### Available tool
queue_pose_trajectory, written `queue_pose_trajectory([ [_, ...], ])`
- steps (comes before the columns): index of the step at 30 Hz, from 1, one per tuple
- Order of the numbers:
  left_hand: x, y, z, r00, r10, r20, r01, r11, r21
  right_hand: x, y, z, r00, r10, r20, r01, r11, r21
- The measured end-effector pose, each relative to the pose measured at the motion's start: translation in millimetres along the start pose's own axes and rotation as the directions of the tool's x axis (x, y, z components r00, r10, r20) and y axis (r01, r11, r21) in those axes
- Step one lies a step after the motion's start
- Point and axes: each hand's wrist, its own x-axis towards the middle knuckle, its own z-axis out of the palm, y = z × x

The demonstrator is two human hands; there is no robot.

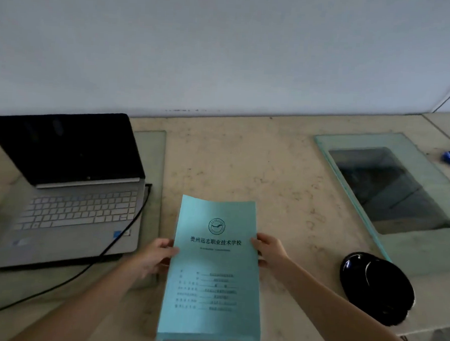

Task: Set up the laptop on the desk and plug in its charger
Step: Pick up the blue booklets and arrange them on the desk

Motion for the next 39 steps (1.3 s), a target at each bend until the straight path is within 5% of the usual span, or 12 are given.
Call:
queue_pose_trajectory([
  [11,-6.3,-27.3,-4.5,0.989,0.132,-0.07,-0.107,0.954,0.281,-2.9,13.7,13.1,0.992,-0.088,-0.088,0.067,0.975,-0.213],
  [29,2.4,-21.3,-3.9,0.952,0.295,-0.077,-0.191,0.774,0.604,4.8,20.1,4.6,0.952,-0.114,-0.284,0.047,0.971,-0.233],
  [35,12.9,-6.8,15.0,0.969,0.191,-0.155,-0.121,0.919,0.374,6.9,15.0,-3.7,0.985,-0.056,-0.165,-0.015,0.917,-0.398],
  [39,21.1,4.2,22.0,0.981,0.008,-0.195,0.02,0.99,0.142,7.1,16.4,0.0,0.992,-0.006,-0.129,-0.035,0.95,-0.311],
])
